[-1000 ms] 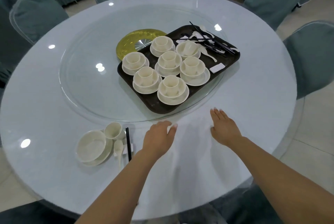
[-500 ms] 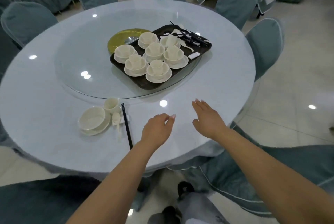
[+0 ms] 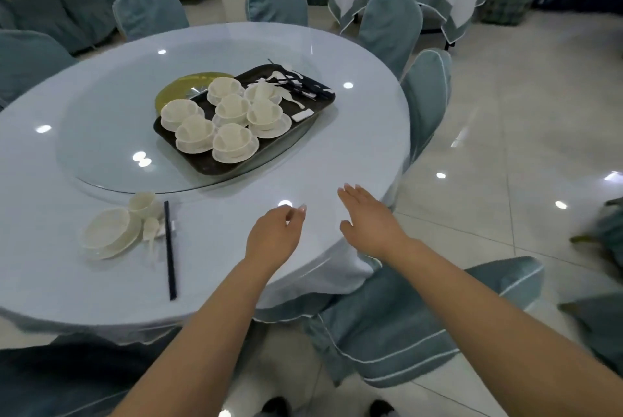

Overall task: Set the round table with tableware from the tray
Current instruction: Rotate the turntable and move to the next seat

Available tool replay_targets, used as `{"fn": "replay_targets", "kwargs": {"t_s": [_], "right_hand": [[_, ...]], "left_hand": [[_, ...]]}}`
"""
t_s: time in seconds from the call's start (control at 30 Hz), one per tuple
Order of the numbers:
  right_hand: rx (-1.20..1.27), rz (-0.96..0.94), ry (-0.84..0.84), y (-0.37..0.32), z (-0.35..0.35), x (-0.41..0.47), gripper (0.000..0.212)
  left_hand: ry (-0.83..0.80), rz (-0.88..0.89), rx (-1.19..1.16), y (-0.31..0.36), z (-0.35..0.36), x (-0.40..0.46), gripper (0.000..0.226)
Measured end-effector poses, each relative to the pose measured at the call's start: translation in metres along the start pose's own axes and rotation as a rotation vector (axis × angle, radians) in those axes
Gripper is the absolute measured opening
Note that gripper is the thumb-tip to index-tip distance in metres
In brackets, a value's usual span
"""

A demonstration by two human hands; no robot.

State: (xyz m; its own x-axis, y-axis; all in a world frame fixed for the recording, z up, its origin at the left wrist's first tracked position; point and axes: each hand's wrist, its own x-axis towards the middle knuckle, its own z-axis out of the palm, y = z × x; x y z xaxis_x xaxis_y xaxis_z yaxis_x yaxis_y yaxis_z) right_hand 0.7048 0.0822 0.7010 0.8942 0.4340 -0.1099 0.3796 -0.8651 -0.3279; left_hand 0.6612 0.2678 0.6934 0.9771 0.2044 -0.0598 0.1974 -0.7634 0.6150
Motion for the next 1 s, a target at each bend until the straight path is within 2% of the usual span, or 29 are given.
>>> {"fn": "replay_targets", "kwargs": {"t_s": [0.2,0.33,0.73,1.0], "right_hand": [[0.056,-0.034,-0.011,0.071,-0.028,-0.018,0.059],[0.065,-0.037,0.019,0.094,-0.046,-0.020,0.057],[0.094,0.061,0.029,0.125,-0.070,-0.016,0.056],[0.120,0.038,0.040,0.203,-0.093,0.003,0.055]], "left_hand": [[0.066,-0.059,-0.044,0.057,0.038,0.000,0.044],[0.098,-0.073,-0.030,0.076,0.043,0.000,0.042],[0.041,0.010,-0.089,0.104,0.069,0.029,0.036],[0.022,0.008,-0.033,0.166,0.117,0.066,0.036]]}}
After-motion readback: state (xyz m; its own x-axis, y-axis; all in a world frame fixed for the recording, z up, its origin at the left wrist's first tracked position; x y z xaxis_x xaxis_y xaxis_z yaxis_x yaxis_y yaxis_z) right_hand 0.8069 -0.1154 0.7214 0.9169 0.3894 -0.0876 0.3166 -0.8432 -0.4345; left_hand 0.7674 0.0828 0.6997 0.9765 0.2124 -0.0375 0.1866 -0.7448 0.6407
